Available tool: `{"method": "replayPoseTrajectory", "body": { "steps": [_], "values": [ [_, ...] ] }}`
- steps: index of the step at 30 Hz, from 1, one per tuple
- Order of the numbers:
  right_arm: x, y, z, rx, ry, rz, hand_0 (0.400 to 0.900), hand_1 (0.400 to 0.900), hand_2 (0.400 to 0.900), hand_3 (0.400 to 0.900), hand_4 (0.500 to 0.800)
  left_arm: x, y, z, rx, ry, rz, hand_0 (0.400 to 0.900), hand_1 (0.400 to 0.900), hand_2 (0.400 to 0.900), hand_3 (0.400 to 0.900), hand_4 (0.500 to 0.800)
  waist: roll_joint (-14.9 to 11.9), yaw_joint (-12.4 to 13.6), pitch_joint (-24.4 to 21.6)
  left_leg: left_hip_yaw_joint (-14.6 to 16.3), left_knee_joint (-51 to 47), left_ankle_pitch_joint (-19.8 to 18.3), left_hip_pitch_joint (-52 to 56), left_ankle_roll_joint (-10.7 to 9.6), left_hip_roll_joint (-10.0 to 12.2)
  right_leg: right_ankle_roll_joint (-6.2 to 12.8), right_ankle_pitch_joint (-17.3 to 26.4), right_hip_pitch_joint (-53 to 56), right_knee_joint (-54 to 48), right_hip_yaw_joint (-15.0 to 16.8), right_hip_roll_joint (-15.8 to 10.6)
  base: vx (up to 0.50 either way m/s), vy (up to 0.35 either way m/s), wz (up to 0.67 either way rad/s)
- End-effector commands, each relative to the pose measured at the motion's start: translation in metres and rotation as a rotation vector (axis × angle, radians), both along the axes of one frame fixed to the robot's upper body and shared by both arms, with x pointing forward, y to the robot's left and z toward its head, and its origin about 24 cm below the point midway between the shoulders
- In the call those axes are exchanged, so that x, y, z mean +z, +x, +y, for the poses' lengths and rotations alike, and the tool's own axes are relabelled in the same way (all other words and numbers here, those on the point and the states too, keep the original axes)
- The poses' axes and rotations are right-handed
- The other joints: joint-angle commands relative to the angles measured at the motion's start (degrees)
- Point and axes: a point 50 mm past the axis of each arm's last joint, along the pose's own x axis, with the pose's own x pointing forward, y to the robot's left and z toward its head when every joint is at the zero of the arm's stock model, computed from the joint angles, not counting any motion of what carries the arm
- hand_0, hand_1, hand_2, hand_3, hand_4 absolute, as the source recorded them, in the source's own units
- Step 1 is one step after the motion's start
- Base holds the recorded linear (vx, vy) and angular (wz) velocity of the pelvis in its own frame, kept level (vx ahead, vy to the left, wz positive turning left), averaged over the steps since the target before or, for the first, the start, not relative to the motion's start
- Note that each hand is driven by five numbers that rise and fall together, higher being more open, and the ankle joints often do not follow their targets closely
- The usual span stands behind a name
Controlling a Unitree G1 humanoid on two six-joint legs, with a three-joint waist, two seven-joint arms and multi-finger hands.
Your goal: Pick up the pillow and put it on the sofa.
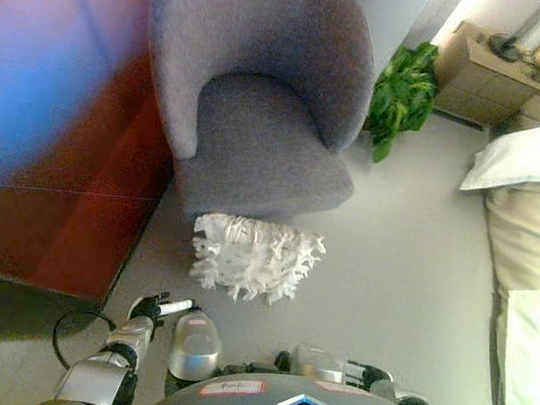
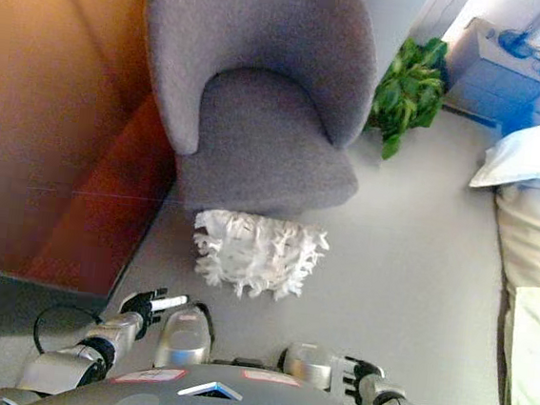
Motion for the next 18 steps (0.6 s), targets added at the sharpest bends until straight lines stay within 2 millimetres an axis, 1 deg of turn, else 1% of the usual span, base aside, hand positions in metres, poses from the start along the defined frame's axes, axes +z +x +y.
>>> {"method": "replayPoseTrajectory", "body": {
  "steps": [1,2,3,4,5,6,7,8,9,10,11,12,13,14,15,16,18],
  "values": [
    [0.008,0.017,-0.020,0.060,-0.073,-0.071,0.900,0.900,0.900,0.900,0.800,0.004,-0.003,0.013,-0.060,0.066,0.035,0.900,0.900,0.900,0.900,0.800,3.50,-0.16,-2.26,-3.69,-4.71,4.34,-4.13,1.44,1.46,0.73,8.69,2.80,-6.28,-2.67,0.47,0.30,-0.231,0.20],
    [0.009,0.020,-0.021,0.061,-0.072,-0.082,0.900,0.900,0.900,0.900,0.800,0.005,0.001,0.014,-0.062,0.071,0.023,0.900,0.900,0.900,0.900,0.800,3.70,-0.33,-2.06,-4.03,-4.63,4.45,-3.74,0.80,2.15,0.54,8.75,1.81,-8.88,-2.73,0.03,0.22,-0.358,0.34],
    [0.011,0.029,-0.021,0.054,-0.072,-0.116,0.900,0.900,0.900,0.900,0.800,0.009,0.012,0.013,-0.060,0.074,-0.007,0.900,0.900,0.900,0.900,0.800,4.11,-0.76,-1.29,-5.03,-4.18,4.53,-3.12,-0.55,3.82,0.33,9.00,-0.47,-14.98,-1.98,-0.98,0.15,-0.455,0.48],
    [0.013,0.039,-0.020,0.056,-0.072,-0.143,0.900,0.900,0.900,0.900,0.800,0.011,0.020,0.013,-0.057,0.074,-0.032,0.900,0.900,0.900,0.900,0.800,4.26,-1.02,-0.34,-6.32,-2.37,4.61,-4.05,-1.81,5.73,0.12,9.35,-2.09,-19.64,-0.48,-2.21,0.19,-0.577,0.57],
    [0.015,0.045,-0.019,0.062,-0.074,-0.159,0.900,0.900,0.900,0.900,0.800,0.013,0.024,0.012,-0.050,0.075,-0.046,0.900,0.900,0.900,0.900,0.800,4.00,-1.30,0.41,-7.31,-0.01,4.02,-5.32,-2.89,7.31,0.64,12.04,-3.16,-23.37,0.77,-3.82,0.15,-0.572,0.43],
    [0.017,0.053,-0.018,0.088,-0.075,-0.174,0.900,0.900,0.900,0.900,0.800,0.013,0.026,0.011,-0.028,0.079,-0.062,0.900,0.900,0.900,0.900,0.800,3.77,-1.60,1.34,-7.79,2.58,3.12,-6.29,-4.28,9.28,1.41,16.28,-4.77,-26.24,1.25,-5.74,0.12,-0.548,0.27],
    [0.018,0.059,-0.017,0.114,-0.075,-0.183,0.900,0.900,0.900,0.900,0.800,0.015,0.027,0.014,0.005,0.087,-0.078,0.900,0.900,0.900,0.900,0.800,3.40,-1.81,2.02,-7.52,4.09,2.87,-6.88,-4.80,10.77,1.87,20.13,-6.61,-28.71,1.22,-6.83,0.23,-0.615,0.17],
    [0.020,0.067,-0.015,0.164,-0.073,-0.186,0.900,0.900,0.900,0.900,0.800,0.016,0.023,0.020,0.053,0.094,-0.092,0.900,0.900,0.900,0.900,0.800,3.24,-1.76,3.00,-7.97,5.64,0.54,-5.70,-6.27,13.28,3.79,21.57,-8.93,-27.96,1.53,-8.51,0.27,-0.597,0.27],
    [0.022,0.071,-0.016,0.185,-0.078,-0.190,0.900,0.900,0.900,0.900,0.800,0.016,0.021,0.022,0.062,0.097,-0.100,0.900,0.900,0.900,0.900,0.800,3.17,-1.69,3.52,-8.61,7.54,-0.18,-6.04,-6.99,15.83,4.58,19.96,-9.67,-26.59,2.49,-8.44,0.39,-0.574,0.47],
    [0.023,0.073,-0.016,0.228,-0.095,-0.192,0.900,0.900,0.900,0.900,0.800,0.015,0.015,0.025,0.064,0.108,-0.099,0.900,0.900,0.900,0.900,0.800,3.32,-1.30,4.05,-9.52,8.72,-0.67,-5.86,-7.25,17.73,4.66,16.89,-9.84,-21.34,2.97,-8.65,0.28,-0.451,0.73],
    [0.020,0.067,-0.013,0.249,-0.084,-0.174,0.900,0.900,0.900,0.900,0.800,0.014,0.009,0.025,0.052,0.120,-0.091,0.900,0.900,0.900,0.900,0.800,3.51,-0.74,3.47,-10.24,8.75,0.64,-7.15,-6.53,19.29,4.87,12.49,-8.08,-16.18,1.91,-9.53,0.29,-0.387,0.68],
    [0.020,0.066,-0.013,0.279,-0.087,-0.157,0.900,0.900,0.900,0.900,0.800,0.012,0.001,0.026,0.065,0.112,-0.085,0.900,0.900,0.900,0.900,0.800,2.83,-0.39,3.30,-10.56,8.68,0.81,-5.92,-6.67,18.75,5.00,14.42,-8.07,-17.96,0.97,-9.49,0.30,-0.283,0.72],
    [0.020,0.065,-0.014,0.331,-0.116,-0.159,0.900,0.900,0.900,0.900,0.800,0.009,-0.004,0.022,0.064,0.093,-0.077,0.900,0.900,0.900,0.900,0.800,3.45,-0.07,3.10,-10.36,6.05,2.84,-3.96,-7.21,18.96,4.82,11.81,-8.03,-16.81,0.38,-9.30,0.46,-0.171,0.74],
    [0.021,0.065,-0.019,0.367,-0.140,-0.152,0.900,0.900,0.900,0.900,0.800,0.005,-0.010,0.016,0.026,0.067,-0.062,0.900,0.900,0.900,0.900,0.800,4.16,0.59,2.80,-11.33,2.43,5.16,-1.96,-8.46,18.24,4.54,10.63,-5.92,-17.47,-1.30,-9.40,0.43,-0.079,0.72],
    [0.021,0.065,-0.021,0.378,-0.146,-0.144,0.900,0.900,0.900,0.900,0.800,0.003,-0.012,0.014,0.016,0.053,-0.055,0.900,0.900,0.900,0.900,0.800,4.42,0.80,2.63,-11.65,1.19,5.94,-1.48,-8.73,17.96,4.60,10.58,-5.58,-17.76,-1.54,-9.33,0.39,-0.082,0.80],
    [0.024,0.069,-0.027,0.445,-0.195,-0.142,0.900,0.900,0.900,0.900,0.800,0.002,-0.011,0.009,-0.037,0.029,-0.045,0.900,0.900,0.900,0.900,0.800,5.03,1.48,2.40,-11.96,-1.43,7.41,-1.02,-9.47,17.67,5.01,10.26,-5.33,-18.16,-2.65,-9.90,0.23,-0.098,0.67],
    [0.031,0.080,-0.034,0.509,-0.265,-0.173,0.900,0.900,0.900,0.900,0.800,0.002,-0.004,0.003,-0.145,0.055,-0.039,0.900,0.900,0.900,0.900,0.800,5.85,2.14,2.70,-13.78,-2.14,8.49,-2.23,-10.62,17.71,5.25,10.03,-6.05,-17.43,-3.68,-10.91,0.14,-0.087,0.61]
  ]
}}
